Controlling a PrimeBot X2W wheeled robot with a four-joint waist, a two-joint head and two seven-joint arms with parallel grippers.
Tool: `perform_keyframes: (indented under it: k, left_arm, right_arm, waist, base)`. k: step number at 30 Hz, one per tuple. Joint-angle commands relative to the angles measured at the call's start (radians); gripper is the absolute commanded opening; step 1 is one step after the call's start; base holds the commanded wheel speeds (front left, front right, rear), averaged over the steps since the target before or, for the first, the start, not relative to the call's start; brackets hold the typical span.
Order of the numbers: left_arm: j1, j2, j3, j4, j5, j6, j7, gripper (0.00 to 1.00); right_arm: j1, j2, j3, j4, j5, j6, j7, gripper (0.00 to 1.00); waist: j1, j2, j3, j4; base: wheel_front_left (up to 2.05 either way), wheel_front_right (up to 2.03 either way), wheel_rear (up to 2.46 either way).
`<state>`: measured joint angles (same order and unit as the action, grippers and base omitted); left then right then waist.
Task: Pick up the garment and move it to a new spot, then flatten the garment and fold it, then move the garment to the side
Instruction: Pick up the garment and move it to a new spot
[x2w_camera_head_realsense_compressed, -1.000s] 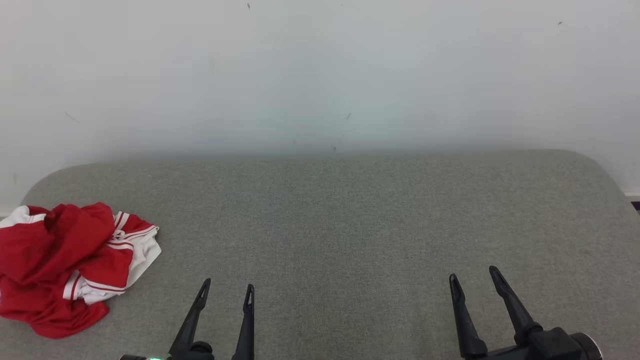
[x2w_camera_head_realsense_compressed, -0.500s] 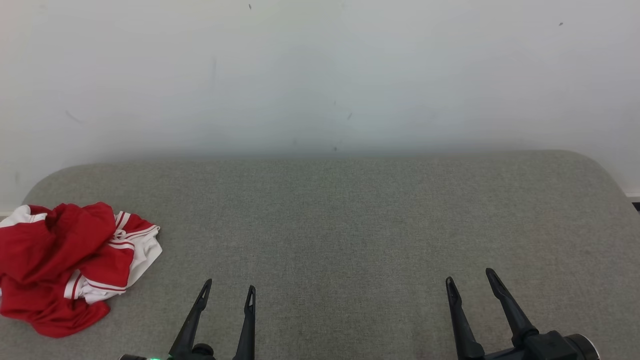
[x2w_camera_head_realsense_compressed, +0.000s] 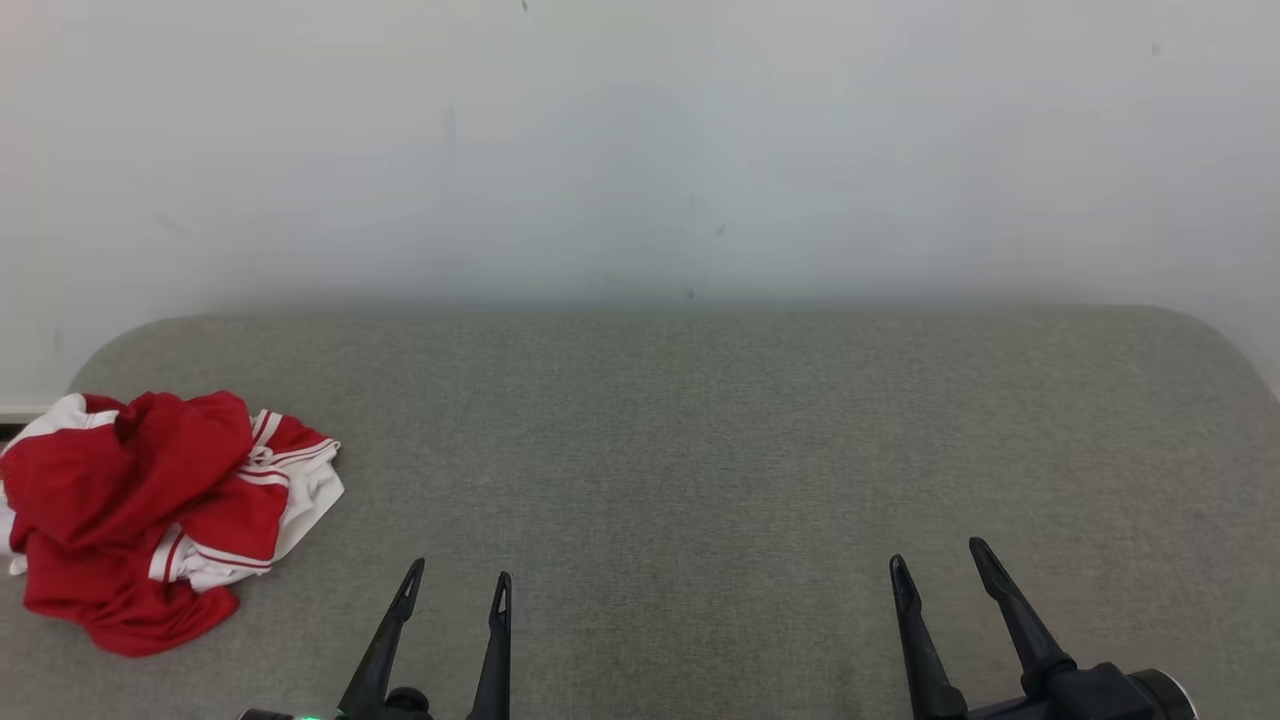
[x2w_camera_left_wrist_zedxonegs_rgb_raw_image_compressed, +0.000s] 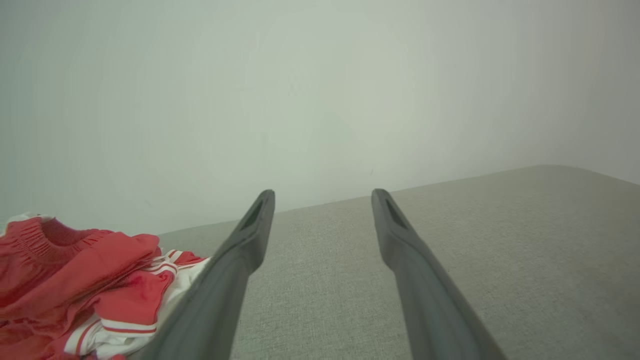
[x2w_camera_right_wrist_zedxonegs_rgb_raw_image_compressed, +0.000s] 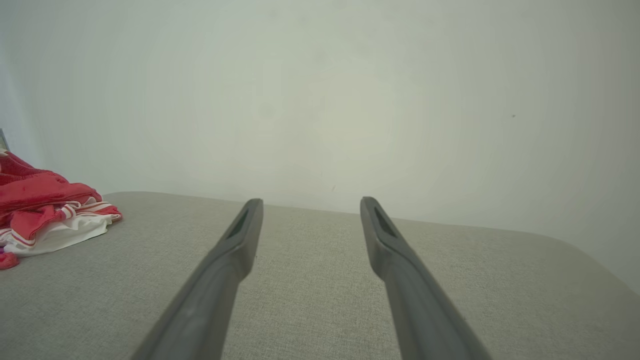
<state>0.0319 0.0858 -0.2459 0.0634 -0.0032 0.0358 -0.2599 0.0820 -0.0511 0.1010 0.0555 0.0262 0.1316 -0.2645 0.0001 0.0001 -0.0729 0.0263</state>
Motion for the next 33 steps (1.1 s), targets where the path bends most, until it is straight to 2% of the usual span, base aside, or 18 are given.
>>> perform_keyframes:
  k: [1,33]
  left_arm:
    - [0.002,0.002,0.000,0.000,0.003,0.004,-0.006,1.00]
    - [0.000,0.032,0.001,-0.013,0.006,0.033,-0.004,1.00]
  right_arm:
    - [0.010,0.001,0.000,-0.002,0.007,-0.002,-0.002,1.00]
    - [0.008,0.001,0.041,-0.006,0.027,-0.002,-0.002,1.00]
  waist:
    - [-0.0001,-0.0001,0.003,0.015]
    - [-0.0001,-0.0001,0.010,0.363]
  base:
    - [0.00,0.00,0.00]
    - [0.00,0.00,0.00]
